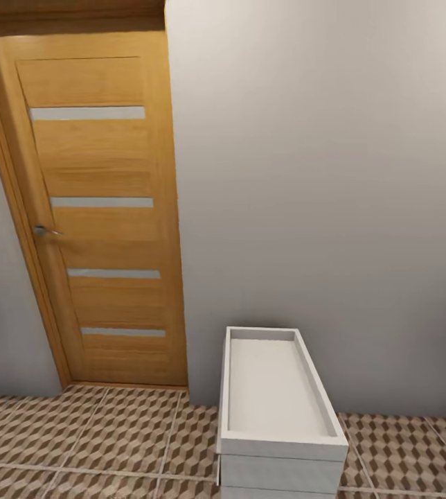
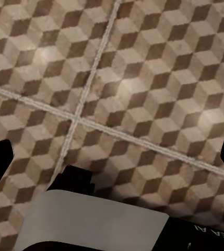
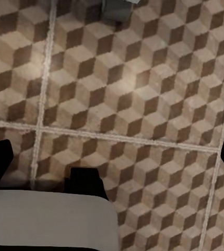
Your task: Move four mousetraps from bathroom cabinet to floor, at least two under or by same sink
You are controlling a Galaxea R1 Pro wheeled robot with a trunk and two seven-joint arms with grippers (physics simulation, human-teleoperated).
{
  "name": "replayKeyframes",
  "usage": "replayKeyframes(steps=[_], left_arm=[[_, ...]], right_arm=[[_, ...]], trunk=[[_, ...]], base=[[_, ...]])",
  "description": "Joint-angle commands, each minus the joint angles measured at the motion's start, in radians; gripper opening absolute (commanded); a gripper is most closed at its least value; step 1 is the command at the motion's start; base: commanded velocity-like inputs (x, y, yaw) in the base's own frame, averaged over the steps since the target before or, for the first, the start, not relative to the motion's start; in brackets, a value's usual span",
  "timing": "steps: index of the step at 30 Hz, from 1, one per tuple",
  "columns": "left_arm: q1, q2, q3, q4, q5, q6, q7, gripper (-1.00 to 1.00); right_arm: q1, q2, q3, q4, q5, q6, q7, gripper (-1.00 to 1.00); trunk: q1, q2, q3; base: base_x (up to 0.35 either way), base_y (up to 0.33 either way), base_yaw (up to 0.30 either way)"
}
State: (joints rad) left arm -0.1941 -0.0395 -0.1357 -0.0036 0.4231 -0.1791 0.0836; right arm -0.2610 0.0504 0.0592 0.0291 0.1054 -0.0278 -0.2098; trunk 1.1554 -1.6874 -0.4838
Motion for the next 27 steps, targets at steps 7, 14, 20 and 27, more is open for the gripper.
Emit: replayKeyframes(steps=[7, 14, 20, 27], left_arm=[[-0.001, 0.0, -0.008, 0.001, 0.006, -0.003, 0.004, 1.0], [-0.001, 0.0, -0.008, 0.001, 0.005, -0.002, 0.004, 1.0], [-0.001, 0.0, -0.008, 0.001, 0.006, -0.003, 0.004, 1.0], [-0.001, 0.0, -0.008, 0.001, 0.006, -0.003, 0.004, 1.0]], right_arm=[[-0.001, 0.0, 0.005, 0.003, 0.007, -0.003, -0.005, 1.0], [-0.001, 0.0, 0.005, 0.003, 0.007, -0.003, -0.005, 1.0], [-0.001, 0.0, 0.005, 0.003, 0.007, -0.003, -0.005, 1.0], [-0.001, -0.001, 0.005, 0.003, 0.007, -0.003, -0.005, 1.0]], trunk=[[0.0, -0.001, -0.001], [0.0, -0.001, -0.001], [0.0, -0.001, -0.001], [0.0, -0.001, -0.001]], base=[[0.0, 0.0, 0.277], [0.0, 0.0, 0.277], [0.0, 0.0, 0.277], [0.0, 0.0, 0.277]])
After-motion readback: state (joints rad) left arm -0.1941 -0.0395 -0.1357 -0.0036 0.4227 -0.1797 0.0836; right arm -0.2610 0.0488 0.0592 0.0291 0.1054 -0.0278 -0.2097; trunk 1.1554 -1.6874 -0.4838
